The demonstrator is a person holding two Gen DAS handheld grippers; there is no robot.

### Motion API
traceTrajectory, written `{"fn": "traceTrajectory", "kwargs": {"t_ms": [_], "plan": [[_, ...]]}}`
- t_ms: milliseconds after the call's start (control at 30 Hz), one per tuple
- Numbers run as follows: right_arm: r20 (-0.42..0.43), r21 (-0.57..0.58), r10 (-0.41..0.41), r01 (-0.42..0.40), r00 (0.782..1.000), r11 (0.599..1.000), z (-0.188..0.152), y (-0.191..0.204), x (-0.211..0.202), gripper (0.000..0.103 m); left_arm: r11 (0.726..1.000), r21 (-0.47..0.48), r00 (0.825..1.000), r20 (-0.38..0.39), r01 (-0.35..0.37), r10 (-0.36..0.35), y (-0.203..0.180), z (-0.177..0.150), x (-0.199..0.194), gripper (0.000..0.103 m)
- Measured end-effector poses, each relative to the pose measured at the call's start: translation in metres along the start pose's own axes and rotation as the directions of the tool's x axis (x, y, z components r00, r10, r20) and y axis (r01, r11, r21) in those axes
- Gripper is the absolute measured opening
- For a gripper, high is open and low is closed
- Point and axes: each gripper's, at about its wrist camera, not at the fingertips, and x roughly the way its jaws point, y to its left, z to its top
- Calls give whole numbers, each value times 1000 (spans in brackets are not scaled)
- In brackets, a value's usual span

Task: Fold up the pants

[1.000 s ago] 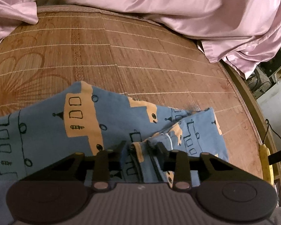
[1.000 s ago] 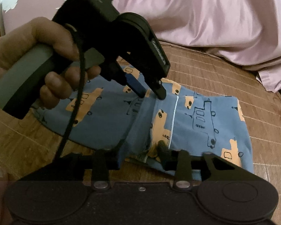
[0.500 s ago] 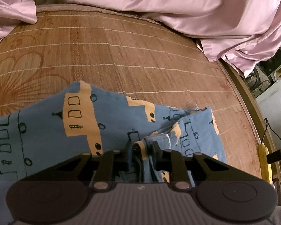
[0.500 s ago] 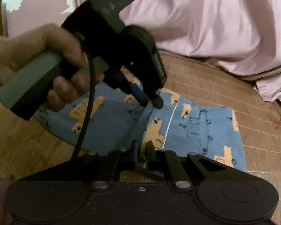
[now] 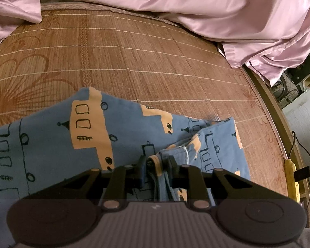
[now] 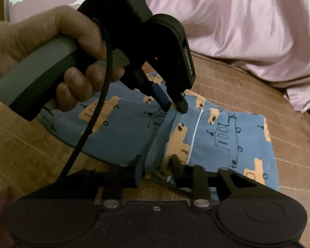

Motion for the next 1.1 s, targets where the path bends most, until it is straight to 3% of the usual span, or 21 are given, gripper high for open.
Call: {"fn": "traceTrajectory", "kwargs": {"t_ms": [67,267,500,567,633,667,700,800,1000,1067,1100], "plan": [[6,16,-1,1,1000,1000,0,-4,-2,14,1000,2,1000,1,-3,3,-1,0,-1,21],[37,65,-8,6,999,998,7,-12,-16,13,1000,-15,1000,12,2,-2,-2,4,-8,12],[55,79,-2,-2,999,997,17,-10,-25,13,999,-23,999,-9,34,-34,7,8,-14,11],[44,87,3,-7,999,996,15,-11,-24,13,996,-65,998,-22,64,-65,15,8,-12,13],[37,95,9,-13,999,995,14,-13,-23,13,989,-131,996,-43,72,-78,24,8,-8,25],[33,99,14,-17,999,995,13,-14,-22,13,984,-163,995,-51,76,-85,29,8,-6,43],[29,103,19,-21,999,994,12,-15,-21,13,979,-185,994,-49,90,-100,32,7,-4,51],[20,105,28,-30,999,994,11,-16,-17,13,964,-230,988,-35,136,-148,35,8,-2,64],[3,109,47,-47,999,993,4,-18,-13,13,975,-191,992,-32,117,-125,18,11,2,78],[0,108,50,-49,999,993,3,-18,-12,13,978,-173,992,-44,113,-122,15,10,5,77],[-1,108,50,-50,999,993,3,-18,-11,13,982,-157,993,-38,106,-113,12,9,4,64]]}}
